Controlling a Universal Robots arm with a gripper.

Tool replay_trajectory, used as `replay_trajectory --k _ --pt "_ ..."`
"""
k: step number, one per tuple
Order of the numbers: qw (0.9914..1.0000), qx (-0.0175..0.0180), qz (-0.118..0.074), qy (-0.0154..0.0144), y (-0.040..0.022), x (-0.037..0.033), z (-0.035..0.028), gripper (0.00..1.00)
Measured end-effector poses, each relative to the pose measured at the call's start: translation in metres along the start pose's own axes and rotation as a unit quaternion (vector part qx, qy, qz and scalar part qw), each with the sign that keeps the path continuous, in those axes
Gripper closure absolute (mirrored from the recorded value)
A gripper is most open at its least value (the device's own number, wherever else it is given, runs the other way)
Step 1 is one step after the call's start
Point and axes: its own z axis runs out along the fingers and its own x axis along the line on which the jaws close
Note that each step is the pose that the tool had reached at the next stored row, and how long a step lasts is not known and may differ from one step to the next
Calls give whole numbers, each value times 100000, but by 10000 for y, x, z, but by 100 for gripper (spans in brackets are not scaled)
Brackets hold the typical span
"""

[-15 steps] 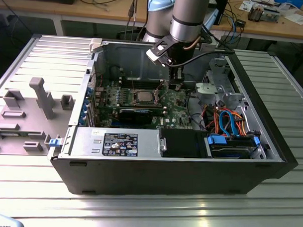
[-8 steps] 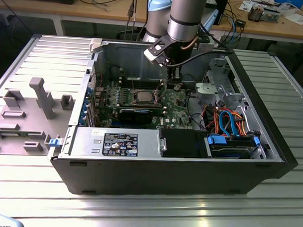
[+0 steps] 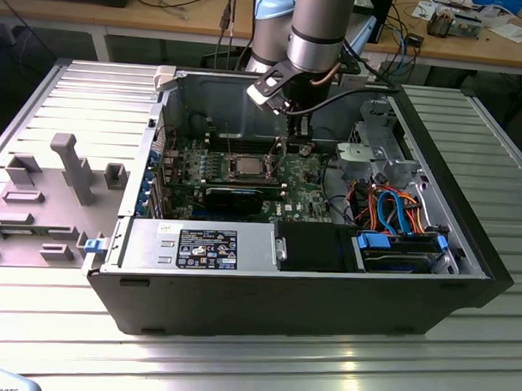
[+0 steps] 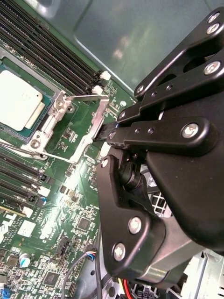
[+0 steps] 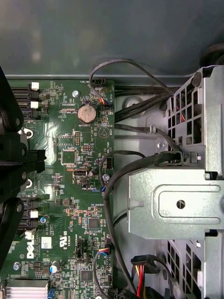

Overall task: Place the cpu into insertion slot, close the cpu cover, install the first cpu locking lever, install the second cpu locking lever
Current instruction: 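Close the cpu cover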

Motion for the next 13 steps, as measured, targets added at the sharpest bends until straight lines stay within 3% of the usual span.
replay_trajectory --k 13 --pt "100000 2 2 0 -32 0 2 89"
